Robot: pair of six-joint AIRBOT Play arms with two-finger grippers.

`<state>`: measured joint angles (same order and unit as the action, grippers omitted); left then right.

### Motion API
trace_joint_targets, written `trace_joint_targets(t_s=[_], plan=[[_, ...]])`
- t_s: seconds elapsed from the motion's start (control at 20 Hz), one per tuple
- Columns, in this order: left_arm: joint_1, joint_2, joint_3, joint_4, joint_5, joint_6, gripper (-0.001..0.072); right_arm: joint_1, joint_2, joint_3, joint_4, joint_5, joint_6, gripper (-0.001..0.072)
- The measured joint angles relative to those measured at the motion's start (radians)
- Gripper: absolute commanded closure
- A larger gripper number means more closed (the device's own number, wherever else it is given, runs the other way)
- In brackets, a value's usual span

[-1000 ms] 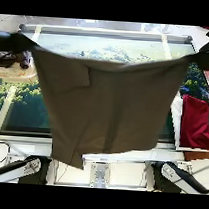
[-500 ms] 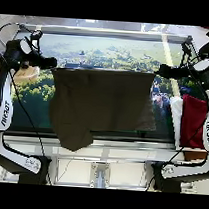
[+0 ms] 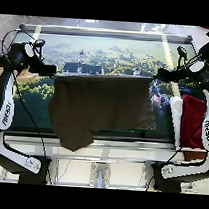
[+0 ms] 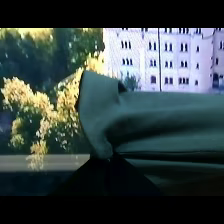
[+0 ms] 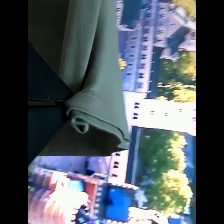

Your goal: Fold the shirts.

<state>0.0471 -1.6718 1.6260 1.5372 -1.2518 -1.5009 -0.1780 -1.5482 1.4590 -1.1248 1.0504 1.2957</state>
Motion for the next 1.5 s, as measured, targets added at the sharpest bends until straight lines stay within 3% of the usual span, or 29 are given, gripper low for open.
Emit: trace_joint_targets(t_s=[0.2,0.6,0.65,0.7,0.75,0.8,1.0,1.2,1.35,1.5], plan=[[-0.013,0.036,-0.148,-0.003,-0.043,0.010,0.0695,0.003,0.013,-0.056,-0.046,0.045,0.001,0.0703],[-0.043,0.039,-0.294,-0.051,-0.025,0.016,0.0696,0.003,0.017,-0.293,-0.055,-0.027,0.002,0.0699],[-0.045,0.037,-0.299,-0.053,-0.025,0.016,0.0694,0.003,0.017,-0.306,-0.053,-0.032,0.002,0.0648],[-0.045,0.036,-0.301,-0.056,-0.029,0.016,0.0613,0.003,0.017,-0.314,-0.046,-0.037,0.002,0.0499],[-0.045,0.036,-0.304,-0.058,-0.035,0.016,0.0391,0.003,0.018,-0.319,-0.035,-0.038,0.002,0.0321],[-0.045,0.036,-0.305,-0.058,-0.041,0.016,0.0191,0.003,0.018,-0.318,-0.023,-0.029,0.002,0.0282],[-0.045,0.105,-0.309,-0.064,-0.084,0.016,0.0188,-0.002,0.039,-0.226,-0.026,0.169,0.002,0.0285],[-0.016,0.332,-0.424,-0.065,-0.094,0.028,0.0189,-0.068,0.163,-0.142,-0.199,0.384,0.002,0.0285],[0.032,0.565,-0.697,-0.086,-0.096,-0.029,0.0189,-0.150,0.288,-0.175,-0.233,0.392,0.001,0.0285],[0.075,0.768,-0.979,-0.222,-0.080,-0.067,0.0189,-0.201,0.364,-0.201,-0.211,0.341,0.001,0.0284]])
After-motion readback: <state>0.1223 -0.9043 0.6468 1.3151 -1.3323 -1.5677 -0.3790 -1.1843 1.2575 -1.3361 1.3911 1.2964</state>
